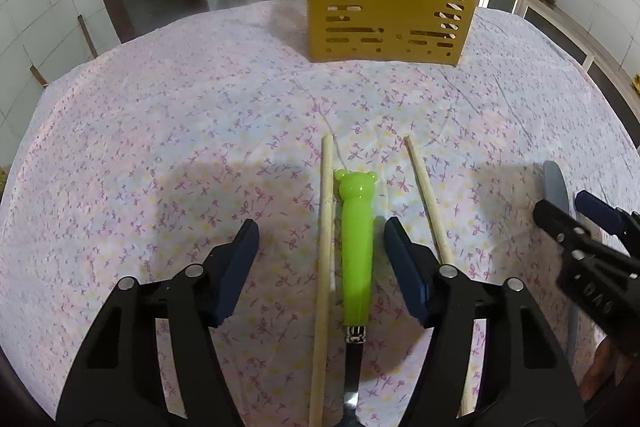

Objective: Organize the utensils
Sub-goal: 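Grasp the blue-grey spoon with the right tool while the left tool grasps the green frog-handled fork, then carry the fork with the left tool while the right tool carries the spoon, release both into the holder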

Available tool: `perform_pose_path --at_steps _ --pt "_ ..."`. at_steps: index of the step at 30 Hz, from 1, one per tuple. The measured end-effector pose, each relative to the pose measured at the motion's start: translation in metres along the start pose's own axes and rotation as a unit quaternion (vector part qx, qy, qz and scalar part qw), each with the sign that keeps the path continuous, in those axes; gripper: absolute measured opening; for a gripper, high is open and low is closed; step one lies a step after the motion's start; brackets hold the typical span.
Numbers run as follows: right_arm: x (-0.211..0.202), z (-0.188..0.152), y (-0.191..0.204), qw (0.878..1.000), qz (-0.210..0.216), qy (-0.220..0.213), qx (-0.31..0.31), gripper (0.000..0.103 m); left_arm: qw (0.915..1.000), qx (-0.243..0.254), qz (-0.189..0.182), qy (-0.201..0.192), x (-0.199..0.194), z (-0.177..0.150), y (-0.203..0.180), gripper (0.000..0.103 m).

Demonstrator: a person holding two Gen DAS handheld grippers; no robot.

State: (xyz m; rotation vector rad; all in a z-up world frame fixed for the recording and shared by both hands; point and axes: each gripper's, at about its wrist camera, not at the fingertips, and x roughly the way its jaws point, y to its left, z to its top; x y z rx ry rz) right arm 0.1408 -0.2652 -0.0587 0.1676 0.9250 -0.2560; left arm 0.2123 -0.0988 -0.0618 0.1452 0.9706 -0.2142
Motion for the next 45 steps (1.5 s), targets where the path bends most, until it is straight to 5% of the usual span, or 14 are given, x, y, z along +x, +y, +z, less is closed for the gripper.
perform_pose_path --at_steps 3,7,10,19,26,45 --pt "0.001 0.004 -0.005 1.000 0.006 0.004 0.016 0.057 1.0000 -0.001 -0.006 0.002 0.002 0.004 -0.002 0.055" --pt "0.004 0.008 -0.008 1.000 0.010 0.006 0.019 0.035 0.9998 0.014 -0.010 0.004 0.004 0.009 -0.011 0.033" --pt "0.005 0.011 -0.010 1.000 0.017 0.007 0.026 0.033 0.9998 0.020 -0.004 0.003 0.006 0.010 -0.017 0.023" --pt "-0.008 0.004 -0.012 0.998 0.045 -0.030 0.031 0.033 0.9998 0.002 0.000 -0.021 0.000 0.007 -0.013 0.022" --pt "-0.049 -0.005 -0.013 0.991 0.067 -0.109 0.027 0.033 0.9958 -0.033 0.001 -0.086 -0.042 0.002 0.004 0.015" --pt "-0.130 -0.044 -0.014 0.961 0.082 -0.264 0.007 0.033 0.9651 -0.041 0.013 -0.258 -0.147 -0.049 0.015 0.015"
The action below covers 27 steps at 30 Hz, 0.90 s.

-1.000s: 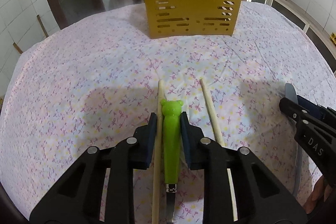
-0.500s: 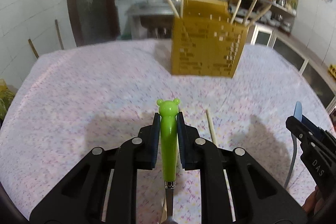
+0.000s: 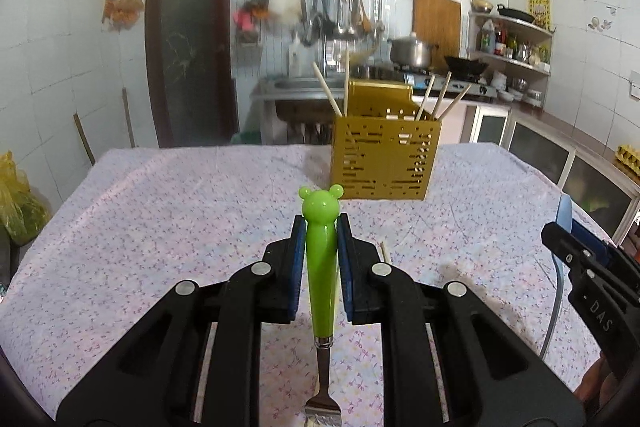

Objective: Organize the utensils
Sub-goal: 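Carry the fork with the left tool while the right tool carries the spoon, release both into the holder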

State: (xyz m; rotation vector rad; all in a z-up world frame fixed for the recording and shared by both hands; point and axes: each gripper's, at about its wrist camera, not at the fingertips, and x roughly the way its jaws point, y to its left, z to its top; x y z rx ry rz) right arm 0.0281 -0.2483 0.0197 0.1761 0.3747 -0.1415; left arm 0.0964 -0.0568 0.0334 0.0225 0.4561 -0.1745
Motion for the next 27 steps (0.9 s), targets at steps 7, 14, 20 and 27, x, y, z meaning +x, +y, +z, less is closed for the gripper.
perform_pose_path --at_steps 7,14,20,27 --pt "-0.011 -0.004 0.004 1.000 0.003 -0.018 -0.005 0.033 0.9994 -0.003 -0.002 -0.033 -0.022 -0.009 0.003 0.015" --pt "-0.022 -0.005 0.004 0.999 0.006 -0.038 -0.008 0.033 0.9990 -0.007 -0.007 -0.043 -0.029 -0.009 0.008 0.015" --pt "-0.021 0.011 0.003 0.998 0.012 -0.055 -0.003 0.033 0.9983 -0.001 -0.008 -0.057 -0.028 0.004 0.005 0.015" --pt "-0.007 0.042 -0.002 0.997 0.021 -0.075 0.014 0.033 0.9964 -0.006 -0.016 -0.083 -0.021 0.043 0.006 0.014"
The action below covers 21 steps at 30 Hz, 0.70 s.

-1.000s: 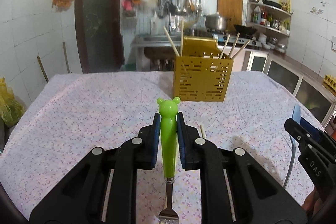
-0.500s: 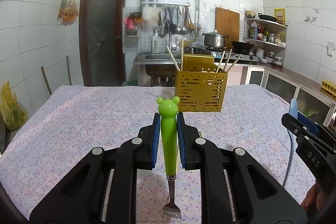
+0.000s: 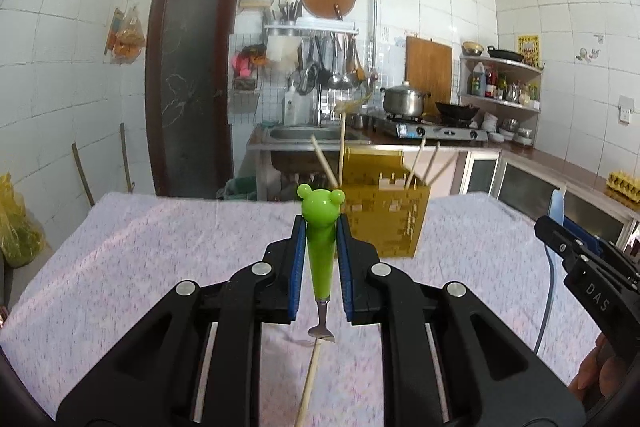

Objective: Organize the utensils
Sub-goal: 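Carry the fork with the left tool while the right tool carries the spoon, release both into the holder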

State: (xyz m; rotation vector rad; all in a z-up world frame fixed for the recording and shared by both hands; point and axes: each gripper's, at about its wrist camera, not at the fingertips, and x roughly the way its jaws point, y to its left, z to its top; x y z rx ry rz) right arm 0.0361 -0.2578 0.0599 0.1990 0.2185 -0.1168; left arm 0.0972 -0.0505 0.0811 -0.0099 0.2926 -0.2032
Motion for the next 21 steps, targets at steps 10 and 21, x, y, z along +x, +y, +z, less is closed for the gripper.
perform_pose_path --at_steps 10,21 --pt "0.058 0.076 0.011 0.998 0.006 -0.061 -0.020 0.033 0.9968 0.017 -0.025 -0.074 0.047 0.090 -0.015 0.014" --pt "0.160 0.139 0.025 0.993 0.022 -0.120 -0.003 0.033 0.9936 -0.015 -0.053 -0.099 0.157 0.161 -0.028 0.014"
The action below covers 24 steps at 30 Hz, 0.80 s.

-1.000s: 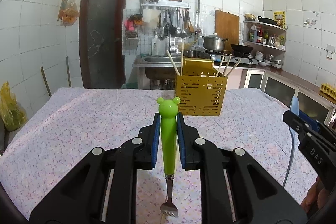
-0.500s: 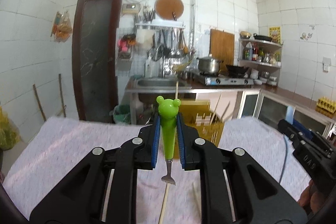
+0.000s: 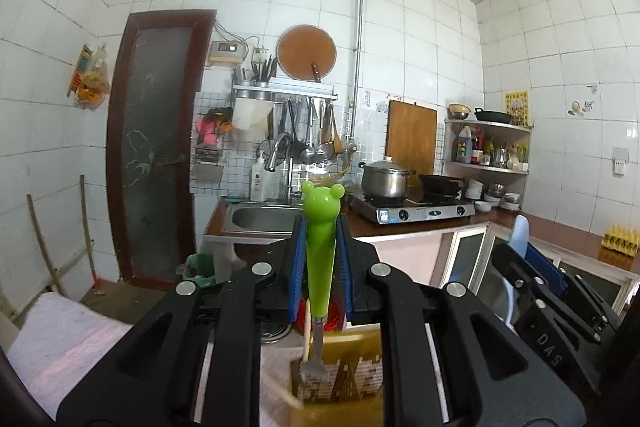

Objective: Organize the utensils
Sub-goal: 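Carry the fork with the left tool while the right tool carries the spoon, release both into the holder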

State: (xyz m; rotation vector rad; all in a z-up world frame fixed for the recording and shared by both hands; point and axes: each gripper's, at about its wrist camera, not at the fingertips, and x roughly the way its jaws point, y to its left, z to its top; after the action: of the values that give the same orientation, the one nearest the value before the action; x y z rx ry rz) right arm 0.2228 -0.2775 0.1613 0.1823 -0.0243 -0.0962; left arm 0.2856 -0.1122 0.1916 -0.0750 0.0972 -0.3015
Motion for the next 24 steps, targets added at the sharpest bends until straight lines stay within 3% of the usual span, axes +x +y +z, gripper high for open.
perform_pose_path --at_steps 7,17,21,24 --pt "0.051 -0.027 0.006 1.000 0.004 -0.003 -0.010 0.033 0.9996 -0.005 0.001 0.028 0.052 -0.038 0.010 0.014" --pt "0.067 -0.074 0.006 0.999 -0.007 0.039 -0.037 0.033 0.9976 -0.007 0.004 0.069 0.069 -0.077 0.024 0.014" --pt "0.062 -0.067 0.000 0.999 -0.010 0.036 -0.023 0.033 0.9965 -0.006 0.000 0.084 0.067 -0.081 0.025 0.014" --pt "0.056 -0.049 -0.001 1.000 -0.009 0.001 -0.011 0.033 0.9959 0.000 0.001 0.090 0.069 -0.081 0.023 0.014"
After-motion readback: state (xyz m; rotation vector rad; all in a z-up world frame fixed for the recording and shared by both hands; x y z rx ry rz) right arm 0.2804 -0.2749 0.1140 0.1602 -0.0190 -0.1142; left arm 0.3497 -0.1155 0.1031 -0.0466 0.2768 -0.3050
